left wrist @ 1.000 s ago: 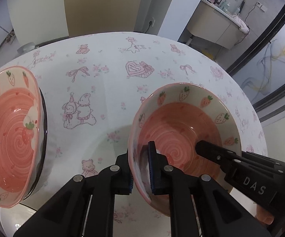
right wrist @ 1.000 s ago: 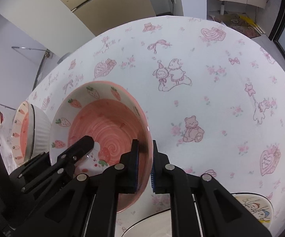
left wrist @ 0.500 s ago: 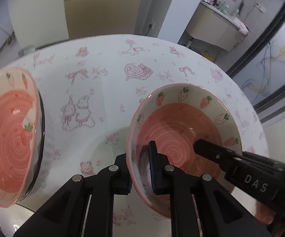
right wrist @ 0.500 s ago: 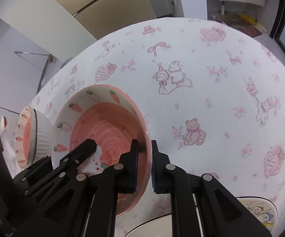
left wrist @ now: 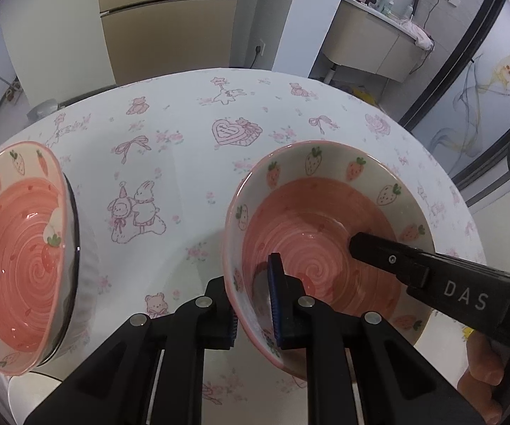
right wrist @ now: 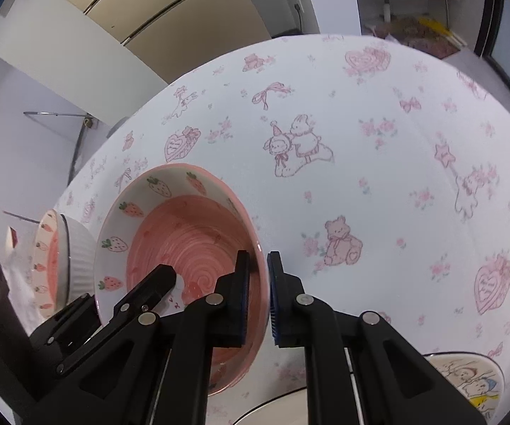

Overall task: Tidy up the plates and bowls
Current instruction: 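Carry the held pink bowl with both grippers over the first pink bowl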

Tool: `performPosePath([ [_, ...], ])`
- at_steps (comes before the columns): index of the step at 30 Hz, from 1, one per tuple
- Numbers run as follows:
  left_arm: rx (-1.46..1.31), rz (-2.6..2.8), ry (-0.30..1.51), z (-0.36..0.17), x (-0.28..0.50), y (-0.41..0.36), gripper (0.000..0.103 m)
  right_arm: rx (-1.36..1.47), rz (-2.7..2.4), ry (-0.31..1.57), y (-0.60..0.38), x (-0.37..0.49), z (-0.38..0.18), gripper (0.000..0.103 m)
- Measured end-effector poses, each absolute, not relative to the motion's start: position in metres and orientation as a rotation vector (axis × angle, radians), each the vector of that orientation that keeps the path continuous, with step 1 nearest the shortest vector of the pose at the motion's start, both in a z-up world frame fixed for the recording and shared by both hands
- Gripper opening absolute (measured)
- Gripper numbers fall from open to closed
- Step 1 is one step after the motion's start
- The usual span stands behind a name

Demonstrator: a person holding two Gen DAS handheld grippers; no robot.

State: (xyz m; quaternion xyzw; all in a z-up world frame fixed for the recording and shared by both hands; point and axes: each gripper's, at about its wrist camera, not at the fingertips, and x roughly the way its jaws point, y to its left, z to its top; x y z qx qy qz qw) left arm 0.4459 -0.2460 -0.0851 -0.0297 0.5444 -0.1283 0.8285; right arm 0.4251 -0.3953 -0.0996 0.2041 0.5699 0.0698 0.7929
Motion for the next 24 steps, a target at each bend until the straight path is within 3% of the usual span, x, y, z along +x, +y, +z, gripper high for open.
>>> performPosePath([
  [15,-0.119,-0.259,0.953,0.011,0.420,-0.199,0.016,0.389,0.205,1.006,-0.365,0.386,-0.005,0.014],
  [24,-0.146,-0.243,0.933,0.026,0.413,-0.183,0.014,0.379,0.199,0.980,-0.351,0.379,0.004,0.014],
])
